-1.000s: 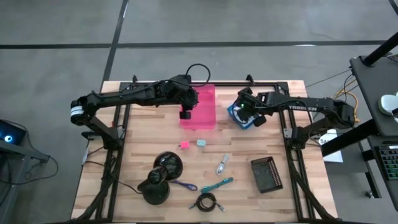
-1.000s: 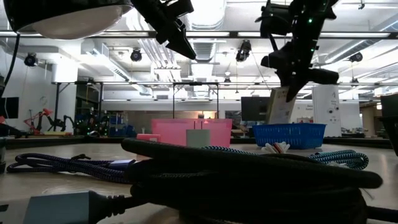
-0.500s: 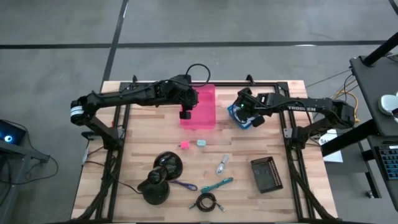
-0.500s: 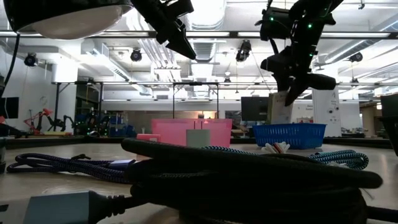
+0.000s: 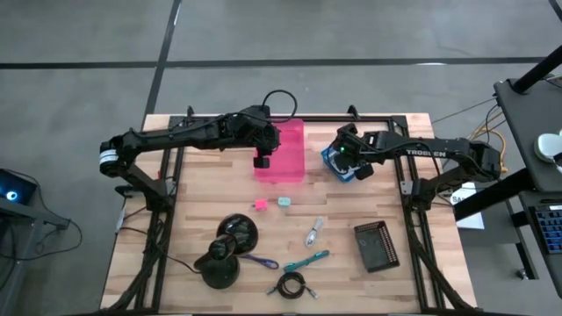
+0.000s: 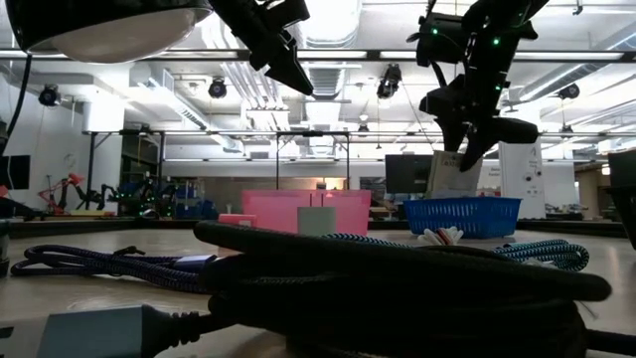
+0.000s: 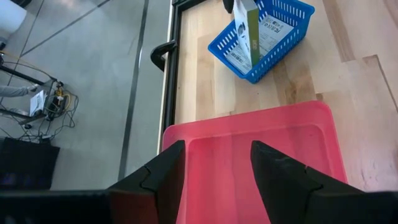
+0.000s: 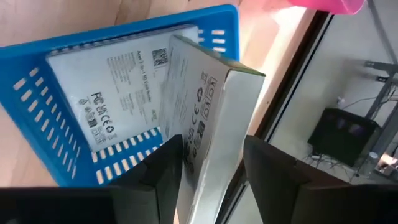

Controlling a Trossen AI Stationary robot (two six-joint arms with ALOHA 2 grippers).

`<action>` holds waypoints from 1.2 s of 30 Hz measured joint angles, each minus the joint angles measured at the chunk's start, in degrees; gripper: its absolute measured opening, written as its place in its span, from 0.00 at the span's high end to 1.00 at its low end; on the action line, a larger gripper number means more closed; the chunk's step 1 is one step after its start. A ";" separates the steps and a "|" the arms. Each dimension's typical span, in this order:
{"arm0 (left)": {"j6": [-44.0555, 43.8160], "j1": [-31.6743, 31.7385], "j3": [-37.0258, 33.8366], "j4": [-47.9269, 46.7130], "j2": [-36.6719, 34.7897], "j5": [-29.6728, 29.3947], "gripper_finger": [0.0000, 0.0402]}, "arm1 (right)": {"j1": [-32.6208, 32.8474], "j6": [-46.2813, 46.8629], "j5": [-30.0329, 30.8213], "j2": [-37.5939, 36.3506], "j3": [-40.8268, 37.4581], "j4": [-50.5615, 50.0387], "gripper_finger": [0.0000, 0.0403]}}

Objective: Pick and place items into bin
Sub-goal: Put the card reader box into the blue bin, then put the white charger cable into the pink bin

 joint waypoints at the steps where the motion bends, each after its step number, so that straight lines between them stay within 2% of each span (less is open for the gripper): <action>1: -0.05 0.01 0.00 0.00 0.00 0.00 0.58 | 0.00 0.35 0.01 0.00 0.04 -1.02 0.62; 8: -0.12 0.00 0.00 0.01 0.00 0.00 0.58 | 0.13 5.84 -0.18 0.00 0.15 -4.44 0.66; 14: -0.17 0.01 0.00 0.01 0.01 0.00 0.58 | 0.42 7.24 -6.14 0.00 0.15 -8.61 0.68; 21: -0.19 0.00 0.00 0.03 0.00 0.00 0.58 | 0.50 10.55 -7.13 0.00 0.15 -11.01 0.70; 27: -0.19 0.00 0.00 0.03 0.00 0.01 0.58 | 0.54 10.25 -15.31 0.00 0.13 -12.61 0.71; 29: -0.19 0.00 0.00 0.03 0.01 0.00 0.58 | 0.52 10.04 -14.66 0.00 0.13 -12.54 0.71; 34: -0.19 0.00 0.00 0.03 0.01 0.00 0.58 | 0.52 13.19 -5.57 0.00 0.38 -12.39 0.73; 36: -0.19 0.00 0.00 0.03 0.01 0.01 0.58 | 0.50 15.61 -4.04 0.00 1.07 -12.29 0.74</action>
